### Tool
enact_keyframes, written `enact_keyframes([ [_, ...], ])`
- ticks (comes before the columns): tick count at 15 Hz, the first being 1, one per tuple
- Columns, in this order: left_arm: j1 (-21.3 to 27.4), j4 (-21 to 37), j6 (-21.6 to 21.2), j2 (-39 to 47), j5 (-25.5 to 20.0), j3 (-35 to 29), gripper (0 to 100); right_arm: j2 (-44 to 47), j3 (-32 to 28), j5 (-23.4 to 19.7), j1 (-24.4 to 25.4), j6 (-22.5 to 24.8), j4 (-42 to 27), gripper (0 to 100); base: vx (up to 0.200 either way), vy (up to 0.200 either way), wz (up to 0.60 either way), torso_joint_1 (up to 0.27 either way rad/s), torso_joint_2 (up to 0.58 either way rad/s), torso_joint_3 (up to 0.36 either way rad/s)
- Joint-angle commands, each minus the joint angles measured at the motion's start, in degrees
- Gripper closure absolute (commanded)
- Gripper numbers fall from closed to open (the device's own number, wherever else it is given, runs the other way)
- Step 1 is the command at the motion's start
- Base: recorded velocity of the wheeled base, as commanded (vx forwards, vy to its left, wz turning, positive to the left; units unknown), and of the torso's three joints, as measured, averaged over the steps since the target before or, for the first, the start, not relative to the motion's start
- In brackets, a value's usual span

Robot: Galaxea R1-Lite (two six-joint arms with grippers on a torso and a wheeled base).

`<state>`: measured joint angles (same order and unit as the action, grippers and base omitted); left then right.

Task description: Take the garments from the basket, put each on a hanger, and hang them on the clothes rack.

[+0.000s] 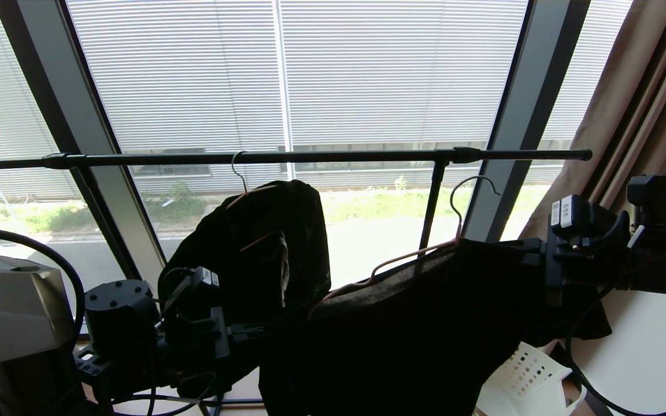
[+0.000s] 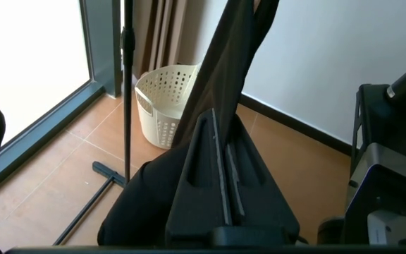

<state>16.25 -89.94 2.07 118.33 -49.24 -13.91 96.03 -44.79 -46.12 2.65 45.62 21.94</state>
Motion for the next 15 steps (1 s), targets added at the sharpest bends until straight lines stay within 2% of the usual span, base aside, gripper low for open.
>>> enact_keyframes([
  [1, -0.08, -0.06, 0.04, -0.38, 0.02, 0.02, 100, 0.74, 0.14, 0.24, 0.26, 0.09, 0.03, 100, 0.0, 0.0, 0.0, 0.0, 0.0, 0.0],
  [11, 0.98, -0.06, 3.64, -5.83, 0.55, -0.42, 100, 3.55, 1.28, 0.68, 5.88, -0.79, -0.06, 100, 0.0, 0.0, 0.0, 0.0, 0.0, 0.0],
  [13, 1.15, -0.06, 3.73, -6.63, 0.81, -0.94, 100, 3.82, 1.11, 0.68, 7.2, -2.73, -0.06, 100, 0.0, 0.0, 0.0, 0.0, 0.0, 0.0],
  [14, 1.33, -0.06, 3.73, -8.3, 1.07, -1.82, 100, 3.55, 0.76, 0.68, 8.43, -8.18, 0.03, 100, 0.0, 0.0, 0.0, 0.0, 0.0, 0.0],
  [15, 1.5, 2.32, 3.73, -10.49, 2.66, -3.23, 100, 3.64, 0.76, 0.59, 9.31, -10.9, 0.47, 100, 0.0, 0.0, 0.0, 0.0, 0.0, 0.0],
])
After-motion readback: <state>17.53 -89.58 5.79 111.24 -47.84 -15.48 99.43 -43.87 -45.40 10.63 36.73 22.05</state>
